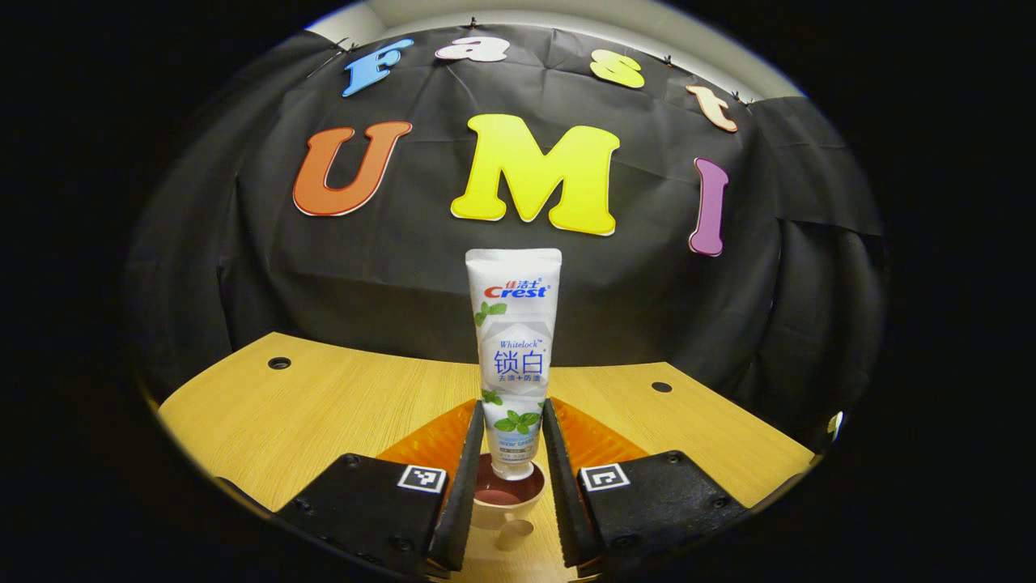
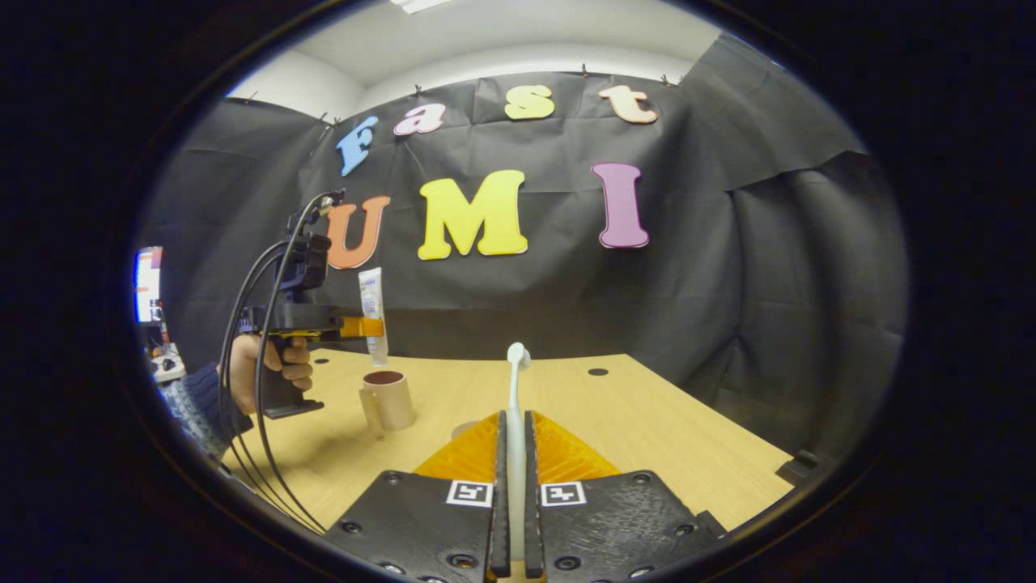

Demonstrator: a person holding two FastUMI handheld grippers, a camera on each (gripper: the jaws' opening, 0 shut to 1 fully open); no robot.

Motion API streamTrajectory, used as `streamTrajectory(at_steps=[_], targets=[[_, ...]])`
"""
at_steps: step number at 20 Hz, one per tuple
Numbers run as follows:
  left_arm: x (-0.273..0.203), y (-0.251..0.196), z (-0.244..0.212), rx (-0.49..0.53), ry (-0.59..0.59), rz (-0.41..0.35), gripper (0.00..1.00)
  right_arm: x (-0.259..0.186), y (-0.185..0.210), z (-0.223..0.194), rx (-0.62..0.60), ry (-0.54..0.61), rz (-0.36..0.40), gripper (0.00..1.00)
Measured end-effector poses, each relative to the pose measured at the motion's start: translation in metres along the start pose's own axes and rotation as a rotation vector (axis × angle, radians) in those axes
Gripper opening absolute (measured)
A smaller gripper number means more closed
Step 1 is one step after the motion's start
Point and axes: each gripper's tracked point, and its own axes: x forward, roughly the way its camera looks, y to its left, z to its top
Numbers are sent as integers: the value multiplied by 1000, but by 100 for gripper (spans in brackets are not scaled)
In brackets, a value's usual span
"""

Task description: Put the toothbrush and toothpaste on the desktop into the cup, then pick up the cup and place it on the coaster on the desktop.

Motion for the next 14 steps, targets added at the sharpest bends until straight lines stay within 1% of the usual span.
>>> streamTrajectory(at_steps=[2, 3, 4, 5, 7, 9, 11, 12, 13, 14], targets=[[-1, -2, 10, 7, -35, -5, 46, 1, -1, -1, -1, 0, -2, 7], [-2, -3, 14, 17, -44, -2, 44, 1, 0, 0, -1, 1, -2, 7], [-2, -2, 13, 30, -42, -1, 40, 1, 0, -1, 1, 1, -3, 7], [-3, -4, 12, 39, -34, -1, 40, 0, 0, -1, 1, 1, -1, 7], [-5, -3, 12, 37, -33, 1, 40, -1, 4, 0, -5, -1, 1, 7], [-9, -4, 9, 16, -34, -8, 44, 1, 8, 2, -7, -3, 7, 7], [-16, 0, 5, -1, -33, -9, 70, 9, 17, 8, 1, -4, 28, 7], [-18, 4, 4, -5, -37, -4, 88, 13, 23, 11, 4, -6, 41, 9], [-22, 7, 4, 1, -43, 3, 85, 19, 29, 16, 9, -10, 53, 7], [-26, 14, 4, 13, -56, 20, 91, 25, 36, 21, 16, -16, 69, 7]])
